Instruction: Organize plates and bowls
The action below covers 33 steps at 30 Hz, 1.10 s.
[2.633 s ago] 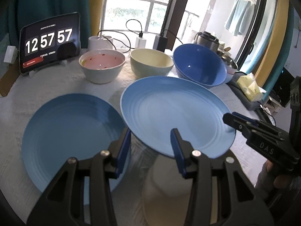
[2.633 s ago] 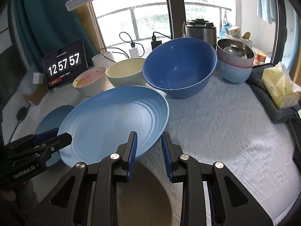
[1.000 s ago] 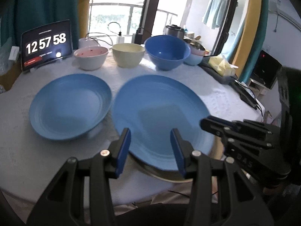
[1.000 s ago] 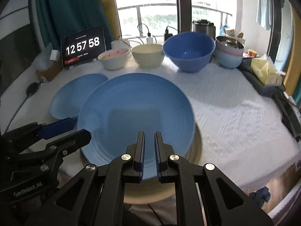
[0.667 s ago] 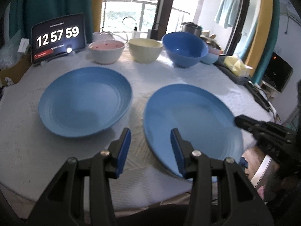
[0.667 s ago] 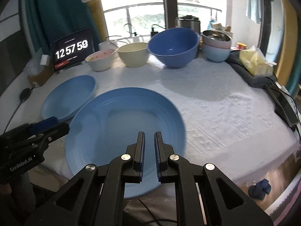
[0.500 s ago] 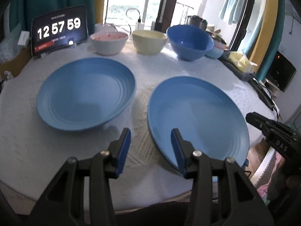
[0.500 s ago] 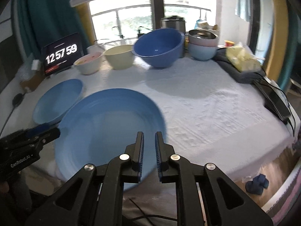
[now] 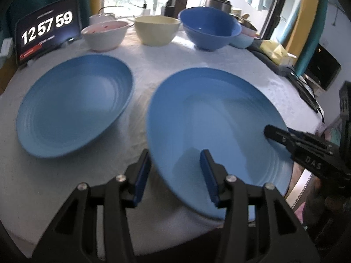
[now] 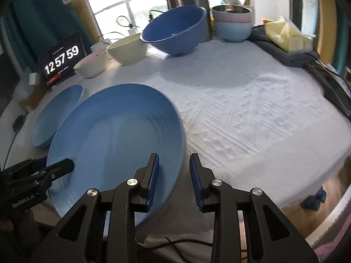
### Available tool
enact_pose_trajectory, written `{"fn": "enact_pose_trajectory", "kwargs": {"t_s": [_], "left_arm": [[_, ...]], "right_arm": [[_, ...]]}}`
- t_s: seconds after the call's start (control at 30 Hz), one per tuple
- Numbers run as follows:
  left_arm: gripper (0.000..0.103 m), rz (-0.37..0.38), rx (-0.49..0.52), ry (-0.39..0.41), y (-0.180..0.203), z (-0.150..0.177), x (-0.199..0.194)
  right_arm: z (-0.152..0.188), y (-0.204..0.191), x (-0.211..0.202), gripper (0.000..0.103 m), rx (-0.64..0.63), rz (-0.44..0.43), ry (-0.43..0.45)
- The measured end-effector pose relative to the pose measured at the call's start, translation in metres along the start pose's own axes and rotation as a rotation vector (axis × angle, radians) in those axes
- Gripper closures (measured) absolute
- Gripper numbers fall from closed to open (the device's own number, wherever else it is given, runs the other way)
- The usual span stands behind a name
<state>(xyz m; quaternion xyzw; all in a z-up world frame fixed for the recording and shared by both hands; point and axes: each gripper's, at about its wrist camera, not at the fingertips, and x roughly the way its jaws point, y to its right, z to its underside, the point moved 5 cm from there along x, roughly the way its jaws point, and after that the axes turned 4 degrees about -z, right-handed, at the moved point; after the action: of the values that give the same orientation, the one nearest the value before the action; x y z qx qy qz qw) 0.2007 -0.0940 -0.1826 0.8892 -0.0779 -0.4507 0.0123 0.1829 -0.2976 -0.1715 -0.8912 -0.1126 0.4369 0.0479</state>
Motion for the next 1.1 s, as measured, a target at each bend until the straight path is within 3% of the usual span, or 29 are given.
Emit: {"fn": "enact_pose_trajectory", "kwargs": {"t_s": [0.83, 1.1], "left_arm": [[0.056, -0.033, -0.023, -0.02, -0.005, -0.06, 0.045], [0.055, -0.036, -0.038, 0.002, -0.009, -0.06, 0.035]], "right_arm": [[-0.069, 0.016, 0.049, 0.077, 0.002, -0.016, -0.01], [-0.077, 0.017, 0.052, 0.077, 0.005, -0.007, -0.006]]}}
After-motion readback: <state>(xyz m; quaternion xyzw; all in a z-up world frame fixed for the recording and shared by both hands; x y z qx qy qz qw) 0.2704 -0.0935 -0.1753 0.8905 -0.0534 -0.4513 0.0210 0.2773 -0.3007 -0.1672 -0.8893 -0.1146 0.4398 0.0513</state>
